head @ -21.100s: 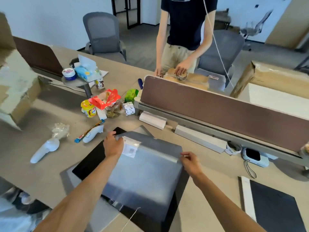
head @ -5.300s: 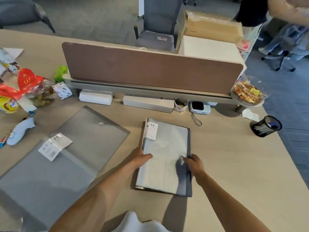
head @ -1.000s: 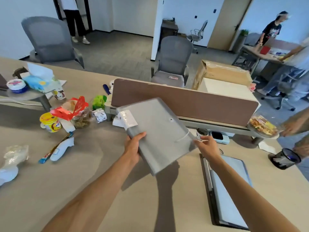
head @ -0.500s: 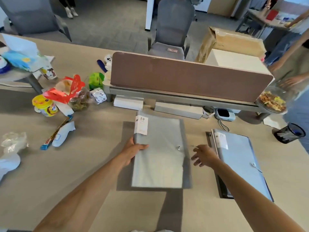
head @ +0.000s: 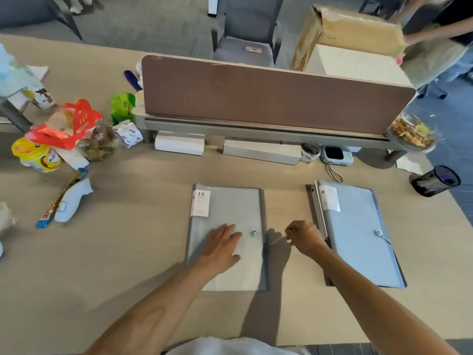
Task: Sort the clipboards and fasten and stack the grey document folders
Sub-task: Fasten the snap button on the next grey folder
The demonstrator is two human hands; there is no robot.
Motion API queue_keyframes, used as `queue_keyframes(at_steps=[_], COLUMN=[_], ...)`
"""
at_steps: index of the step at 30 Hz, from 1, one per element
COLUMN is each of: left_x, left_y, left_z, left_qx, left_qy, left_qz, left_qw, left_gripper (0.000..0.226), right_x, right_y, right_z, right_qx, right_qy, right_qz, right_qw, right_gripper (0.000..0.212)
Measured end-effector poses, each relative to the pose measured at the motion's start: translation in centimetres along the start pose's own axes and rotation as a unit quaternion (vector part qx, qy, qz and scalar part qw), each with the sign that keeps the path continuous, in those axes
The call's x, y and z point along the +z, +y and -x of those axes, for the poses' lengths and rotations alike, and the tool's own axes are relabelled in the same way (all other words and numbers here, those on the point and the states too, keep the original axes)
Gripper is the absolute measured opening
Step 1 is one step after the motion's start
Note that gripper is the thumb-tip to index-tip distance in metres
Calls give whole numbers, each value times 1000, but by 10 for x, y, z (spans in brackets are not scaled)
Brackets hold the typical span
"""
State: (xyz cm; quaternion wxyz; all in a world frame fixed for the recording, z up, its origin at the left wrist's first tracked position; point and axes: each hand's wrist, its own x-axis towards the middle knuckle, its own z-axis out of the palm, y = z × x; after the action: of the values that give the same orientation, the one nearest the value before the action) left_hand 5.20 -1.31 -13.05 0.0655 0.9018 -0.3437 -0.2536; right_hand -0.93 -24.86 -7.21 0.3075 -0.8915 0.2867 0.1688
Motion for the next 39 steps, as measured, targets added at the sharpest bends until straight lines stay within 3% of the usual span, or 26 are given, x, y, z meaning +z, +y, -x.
queue_keyframes(at_steps=[6, 10, 13, 16, 18, 22, 28, 34, 39], left_x=[15, 20, 17, 12, 12, 12, -2, -3, -2], left_y=[21, 30, 39, 43, 41, 30, -7, -26, -38], left_z=[-2, -2, -4, -1, -1, 2, 2, 7, 1], left_qx=[-23, -58, -133, -214, -228, -205, -105, -29, 6], left_qy=[-45, -70, -59, -55, -51, -25, 12, -3, 12], left_qz=[-22, -21, 19, 37, 36, 26, -4, -23, -71], left_qw=[998, 996, 989, 975, 972, 978, 994, 999, 997], left_gripper=[83, 81, 84, 96, 101, 95, 75, 67, 55], right_x=[-22, -39, -45, -47, -42, -20, 25, 40, 36], right_y=[25, 32, 26, 18, 10, -10, -41, -68, -74], right_z=[-11, -27, -33, -39, -42, -41, -48, -60, -80], right_qx=[-72, -83, -100, -140, -155, -102, -147, 6, 125], right_qy=[-43, -241, -368, -426, -426, -388, -293, -293, -203], right_qz=[158, 272, 178, 38, -39, -131, 15, -51, -184], right_qw=[984, 928, 907, 893, 890, 907, 945, 955, 953], right_gripper=[18, 17, 21, 16, 14, 12, 19, 15, 20])
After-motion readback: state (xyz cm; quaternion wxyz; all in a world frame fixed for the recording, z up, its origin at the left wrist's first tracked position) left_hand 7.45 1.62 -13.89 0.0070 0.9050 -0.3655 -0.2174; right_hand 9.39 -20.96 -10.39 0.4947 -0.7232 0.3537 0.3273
